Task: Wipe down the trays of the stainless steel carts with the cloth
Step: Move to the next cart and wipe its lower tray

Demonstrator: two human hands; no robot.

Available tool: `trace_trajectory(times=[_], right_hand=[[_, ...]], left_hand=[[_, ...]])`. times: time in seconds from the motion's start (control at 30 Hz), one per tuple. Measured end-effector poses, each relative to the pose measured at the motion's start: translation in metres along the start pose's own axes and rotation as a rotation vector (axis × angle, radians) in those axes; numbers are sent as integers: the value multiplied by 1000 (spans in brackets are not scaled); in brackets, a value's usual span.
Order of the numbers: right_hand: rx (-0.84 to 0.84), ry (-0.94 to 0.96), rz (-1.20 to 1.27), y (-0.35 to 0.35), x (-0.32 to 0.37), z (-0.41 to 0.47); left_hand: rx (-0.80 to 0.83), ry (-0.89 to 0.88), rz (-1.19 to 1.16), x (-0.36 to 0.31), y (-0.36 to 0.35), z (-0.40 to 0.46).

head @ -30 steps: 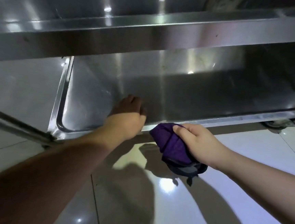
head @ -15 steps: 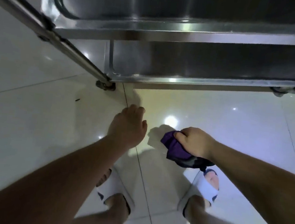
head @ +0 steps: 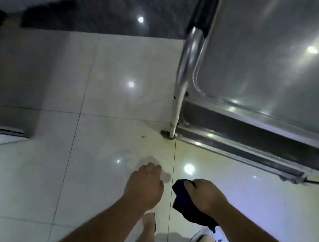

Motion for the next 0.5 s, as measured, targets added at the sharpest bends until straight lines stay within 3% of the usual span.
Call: trace_trajectory(times=[0.27, 0.5], right_hand=[[-181, 175, -137, 121, 195, -114], [-206, 328, 0, 168, 318, -158]], left_hand=[[-191, 110, -102, 87, 184, -100], [-309, 167, -204, 136, 273, -138]])
Point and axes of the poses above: each hand's wrist, its own z-axis towards the middle knuckle, its own y-axis out of the back of the hand, x = y × z, the point moved 5 cm from there along z, towards the middle knuckle
